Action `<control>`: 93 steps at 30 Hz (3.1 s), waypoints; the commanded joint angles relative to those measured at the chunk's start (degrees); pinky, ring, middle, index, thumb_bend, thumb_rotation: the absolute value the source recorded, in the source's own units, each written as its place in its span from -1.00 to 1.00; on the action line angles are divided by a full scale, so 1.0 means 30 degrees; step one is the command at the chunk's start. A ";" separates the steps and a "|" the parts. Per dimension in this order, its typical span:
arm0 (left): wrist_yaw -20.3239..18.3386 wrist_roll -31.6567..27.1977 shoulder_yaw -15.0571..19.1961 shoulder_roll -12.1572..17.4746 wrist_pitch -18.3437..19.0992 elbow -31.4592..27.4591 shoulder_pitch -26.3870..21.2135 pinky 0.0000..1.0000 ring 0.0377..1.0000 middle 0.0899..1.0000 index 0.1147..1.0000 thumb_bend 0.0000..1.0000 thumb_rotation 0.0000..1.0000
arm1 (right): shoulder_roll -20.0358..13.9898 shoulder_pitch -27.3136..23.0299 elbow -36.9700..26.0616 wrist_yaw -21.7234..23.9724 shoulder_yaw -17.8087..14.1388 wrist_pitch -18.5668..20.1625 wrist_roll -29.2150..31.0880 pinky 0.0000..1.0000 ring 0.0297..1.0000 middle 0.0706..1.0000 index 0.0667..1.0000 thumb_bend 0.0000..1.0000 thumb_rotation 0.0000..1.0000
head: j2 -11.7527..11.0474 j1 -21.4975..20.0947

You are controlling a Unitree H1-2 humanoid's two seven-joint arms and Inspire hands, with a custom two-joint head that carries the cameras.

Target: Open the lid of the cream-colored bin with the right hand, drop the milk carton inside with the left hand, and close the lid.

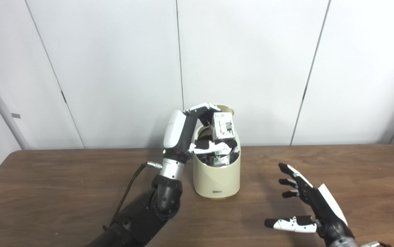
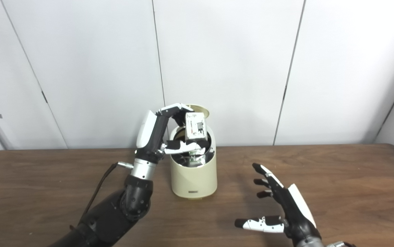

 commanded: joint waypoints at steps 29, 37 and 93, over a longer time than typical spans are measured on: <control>-0.1775 0.0647 0.0645 0.0874 -0.0569 0.2022 -0.0280 0.25 0.41 0.39 0.31 0.82 -0.54 | -0.0202 -0.0288 -0.1068 -0.0127 -0.0195 -0.0504 0.0522 0.33 0.65 0.84 0.81 0.43 -0.70 | 0.0588 0.0260; -0.2668 0.0807 0.1448 0.0783 -0.0569 0.1304 0.0079 0.31 0.47 0.49 0.40 0.86 -0.35 | -0.0146 -0.0324 -0.1021 -0.0168 -0.0089 -0.0507 0.0357 0.32 0.63 0.83 0.80 0.44 -0.67 | 0.0537 0.0352; -1.5295 -0.7616 1.3524 0.0125 0.8193 -1.2638 1.1361 0.23 0.55 0.62 0.67 0.49 -0.53 | -0.0135 -0.0760 -0.1145 0.0315 -0.0029 0.0123 0.0994 0.38 0.65 0.87 0.80 0.43 -0.91 | 0.0729 0.1464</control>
